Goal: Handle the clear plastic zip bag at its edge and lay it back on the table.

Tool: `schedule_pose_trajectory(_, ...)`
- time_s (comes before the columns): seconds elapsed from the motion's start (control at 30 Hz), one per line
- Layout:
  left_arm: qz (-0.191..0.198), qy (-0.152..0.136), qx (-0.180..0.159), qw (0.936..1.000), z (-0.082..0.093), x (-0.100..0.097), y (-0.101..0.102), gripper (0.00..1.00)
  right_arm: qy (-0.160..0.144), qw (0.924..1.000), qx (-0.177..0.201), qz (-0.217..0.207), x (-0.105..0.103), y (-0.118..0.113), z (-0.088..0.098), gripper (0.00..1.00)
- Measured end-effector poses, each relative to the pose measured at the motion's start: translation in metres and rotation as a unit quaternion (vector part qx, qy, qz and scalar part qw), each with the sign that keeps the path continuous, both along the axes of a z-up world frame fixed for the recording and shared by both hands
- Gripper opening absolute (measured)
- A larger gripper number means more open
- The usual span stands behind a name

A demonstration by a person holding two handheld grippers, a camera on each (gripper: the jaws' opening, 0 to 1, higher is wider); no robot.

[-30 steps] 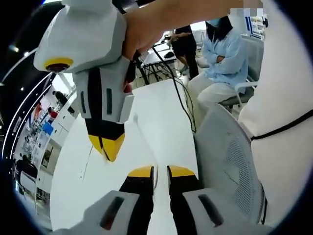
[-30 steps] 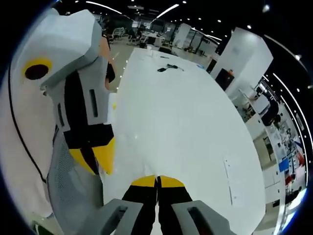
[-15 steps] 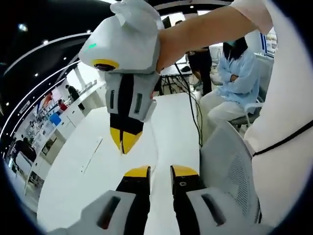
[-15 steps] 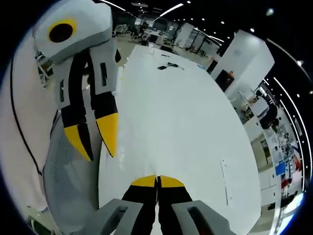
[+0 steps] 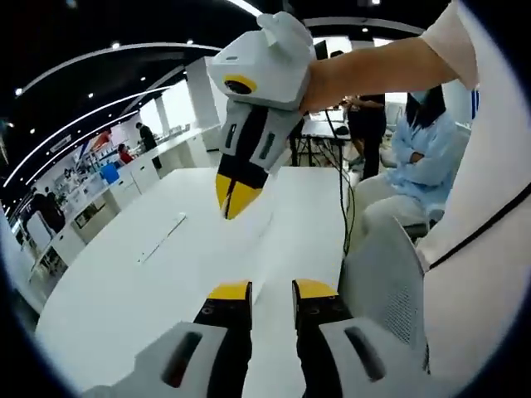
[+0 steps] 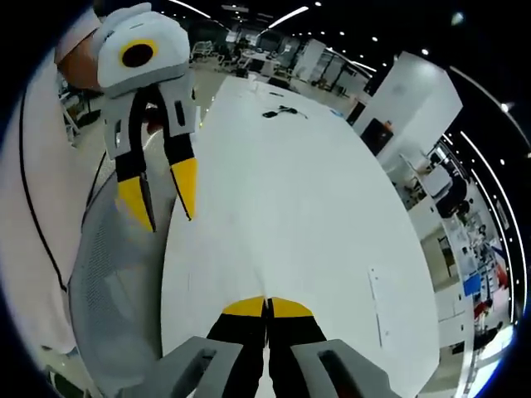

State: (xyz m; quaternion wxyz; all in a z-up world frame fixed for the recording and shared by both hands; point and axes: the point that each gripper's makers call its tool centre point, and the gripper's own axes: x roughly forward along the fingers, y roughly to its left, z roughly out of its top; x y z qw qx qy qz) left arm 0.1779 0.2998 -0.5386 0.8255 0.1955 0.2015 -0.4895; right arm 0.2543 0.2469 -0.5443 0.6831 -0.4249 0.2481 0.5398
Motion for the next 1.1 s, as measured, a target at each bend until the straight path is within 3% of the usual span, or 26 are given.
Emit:
schedule_pose_trajectory(0.67,0.055,0.034,-0.023,0.9976,-0.018,0.008,0.024,0.23,-0.024,0.9997,-0.001,-0.01,0.033,0.0,0.004,0.0)
schedule_pose_trajectory(1.1,0.072,0.044,-0.023,0.9962,-0.025,0.014,0.031,0.24,-0.057,0.9982,-0.007,-0.017,0.076,-0.003,-0.004,0.0)
